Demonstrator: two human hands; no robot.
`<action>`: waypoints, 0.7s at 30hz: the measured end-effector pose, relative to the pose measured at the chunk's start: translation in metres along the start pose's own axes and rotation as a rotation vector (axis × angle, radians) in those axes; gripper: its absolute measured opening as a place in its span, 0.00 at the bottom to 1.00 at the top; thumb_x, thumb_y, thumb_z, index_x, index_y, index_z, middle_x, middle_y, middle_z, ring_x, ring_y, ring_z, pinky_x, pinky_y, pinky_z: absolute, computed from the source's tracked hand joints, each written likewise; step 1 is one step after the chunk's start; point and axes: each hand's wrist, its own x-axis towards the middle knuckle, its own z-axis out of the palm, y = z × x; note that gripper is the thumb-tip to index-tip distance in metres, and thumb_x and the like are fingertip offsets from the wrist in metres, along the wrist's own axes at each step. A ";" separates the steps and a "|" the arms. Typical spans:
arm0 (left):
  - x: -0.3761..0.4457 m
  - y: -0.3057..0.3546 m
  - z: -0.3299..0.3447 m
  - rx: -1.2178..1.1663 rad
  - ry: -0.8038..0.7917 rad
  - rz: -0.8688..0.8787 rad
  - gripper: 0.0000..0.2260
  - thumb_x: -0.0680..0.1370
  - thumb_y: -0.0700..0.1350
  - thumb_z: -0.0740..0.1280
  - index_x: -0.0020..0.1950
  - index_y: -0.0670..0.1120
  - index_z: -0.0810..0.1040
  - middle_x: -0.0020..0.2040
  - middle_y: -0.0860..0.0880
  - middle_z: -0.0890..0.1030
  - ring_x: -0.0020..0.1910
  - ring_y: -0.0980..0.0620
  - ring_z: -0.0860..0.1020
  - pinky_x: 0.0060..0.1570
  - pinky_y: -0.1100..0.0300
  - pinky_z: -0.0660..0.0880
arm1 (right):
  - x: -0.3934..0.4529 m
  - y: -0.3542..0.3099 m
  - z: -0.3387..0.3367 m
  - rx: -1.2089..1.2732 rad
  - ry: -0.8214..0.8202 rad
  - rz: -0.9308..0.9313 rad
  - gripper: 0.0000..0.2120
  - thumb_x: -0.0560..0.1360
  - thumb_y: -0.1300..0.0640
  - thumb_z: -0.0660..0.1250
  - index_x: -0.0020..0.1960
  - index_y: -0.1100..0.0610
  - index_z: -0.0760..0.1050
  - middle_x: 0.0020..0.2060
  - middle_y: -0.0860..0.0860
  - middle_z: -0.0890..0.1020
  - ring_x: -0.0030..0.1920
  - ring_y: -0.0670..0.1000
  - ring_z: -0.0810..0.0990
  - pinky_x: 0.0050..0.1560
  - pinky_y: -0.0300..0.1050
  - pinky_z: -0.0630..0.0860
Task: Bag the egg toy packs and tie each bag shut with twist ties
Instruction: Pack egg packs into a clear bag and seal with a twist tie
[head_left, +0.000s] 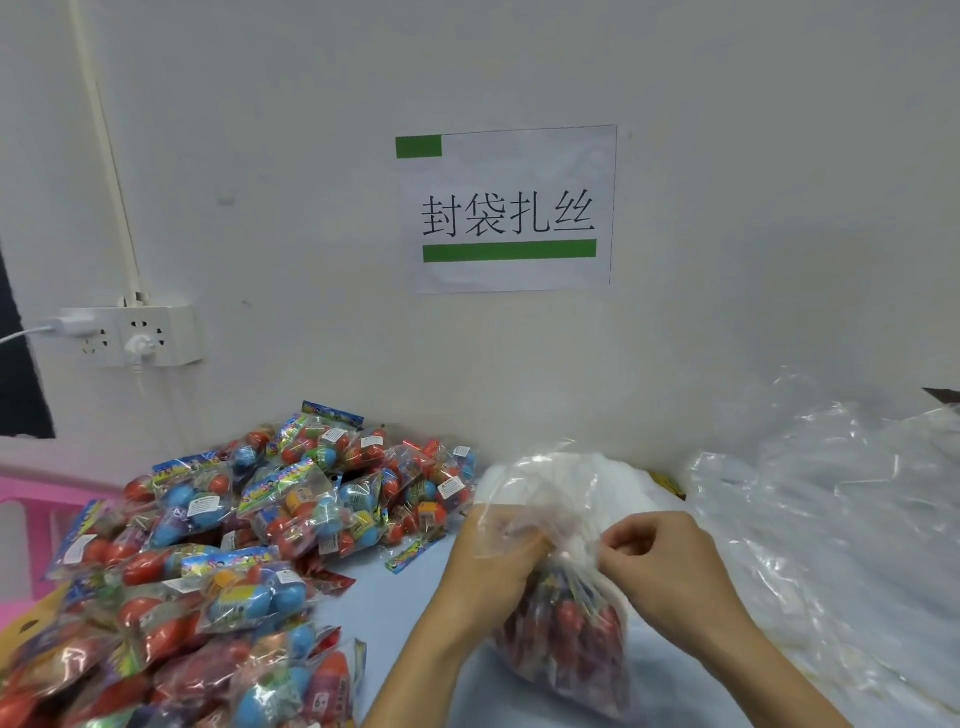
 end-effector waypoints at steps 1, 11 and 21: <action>-0.001 0.001 0.003 0.018 -0.020 0.015 0.08 0.72 0.46 0.68 0.43 0.46 0.86 0.44 0.43 0.84 0.42 0.50 0.80 0.48 0.57 0.77 | 0.000 0.000 0.000 -0.034 -0.023 -0.011 0.18 0.71 0.64 0.68 0.24 0.51 0.78 0.21 0.42 0.78 0.25 0.44 0.75 0.25 0.29 0.66; -0.002 0.003 0.006 0.075 -0.048 -0.003 0.09 0.78 0.44 0.66 0.42 0.45 0.85 0.42 0.35 0.81 0.39 0.50 0.74 0.43 0.51 0.72 | 0.001 0.006 0.002 0.093 -0.225 -0.003 0.14 0.76 0.62 0.68 0.32 0.64 0.75 0.28 0.51 0.69 0.32 0.49 0.63 0.32 0.39 0.61; 0.001 0.004 0.007 0.042 0.068 -0.025 0.07 0.77 0.37 0.68 0.42 0.41 0.85 0.40 0.42 0.83 0.37 0.57 0.79 0.38 0.62 0.76 | -0.002 0.002 -0.002 0.274 -0.323 -0.057 0.14 0.76 0.56 0.72 0.32 0.55 0.83 0.30 0.57 0.80 0.33 0.48 0.75 0.36 0.38 0.69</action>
